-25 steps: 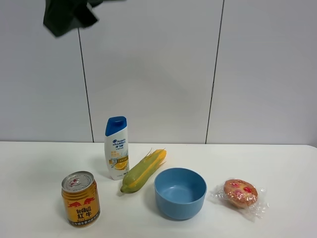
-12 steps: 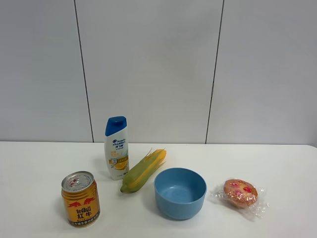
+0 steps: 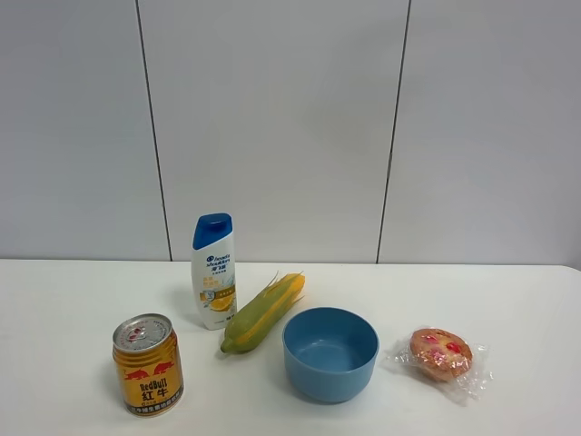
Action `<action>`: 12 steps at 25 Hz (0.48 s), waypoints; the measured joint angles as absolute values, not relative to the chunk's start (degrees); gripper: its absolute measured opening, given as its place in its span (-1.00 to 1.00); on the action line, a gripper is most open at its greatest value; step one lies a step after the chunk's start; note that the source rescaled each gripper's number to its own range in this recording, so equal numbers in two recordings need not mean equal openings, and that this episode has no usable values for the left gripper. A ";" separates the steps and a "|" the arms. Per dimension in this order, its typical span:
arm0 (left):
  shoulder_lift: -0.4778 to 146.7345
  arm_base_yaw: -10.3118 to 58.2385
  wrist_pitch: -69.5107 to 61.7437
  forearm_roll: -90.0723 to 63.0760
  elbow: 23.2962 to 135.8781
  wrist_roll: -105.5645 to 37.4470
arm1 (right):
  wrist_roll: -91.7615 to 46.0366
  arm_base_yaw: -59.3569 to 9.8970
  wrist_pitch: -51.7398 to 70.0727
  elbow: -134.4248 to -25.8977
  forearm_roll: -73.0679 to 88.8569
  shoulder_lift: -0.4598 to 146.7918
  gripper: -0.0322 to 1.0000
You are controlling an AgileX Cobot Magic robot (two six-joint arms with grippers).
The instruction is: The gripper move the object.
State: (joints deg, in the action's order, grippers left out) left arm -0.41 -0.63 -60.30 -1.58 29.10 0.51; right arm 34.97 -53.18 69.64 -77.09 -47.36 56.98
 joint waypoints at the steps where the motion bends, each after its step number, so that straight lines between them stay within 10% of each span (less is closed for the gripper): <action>1: -0.41 -0.63 -60.30 -1.58 29.10 0.51 | 36.80 -53.18 69.64 -74.53 -46.61 56.05 0.18; 12: -0.41 -0.63 -60.30 -1.58 29.10 0.43 | 44.02 -53.18 69.59 -58.29 -44.00 51.69 0.18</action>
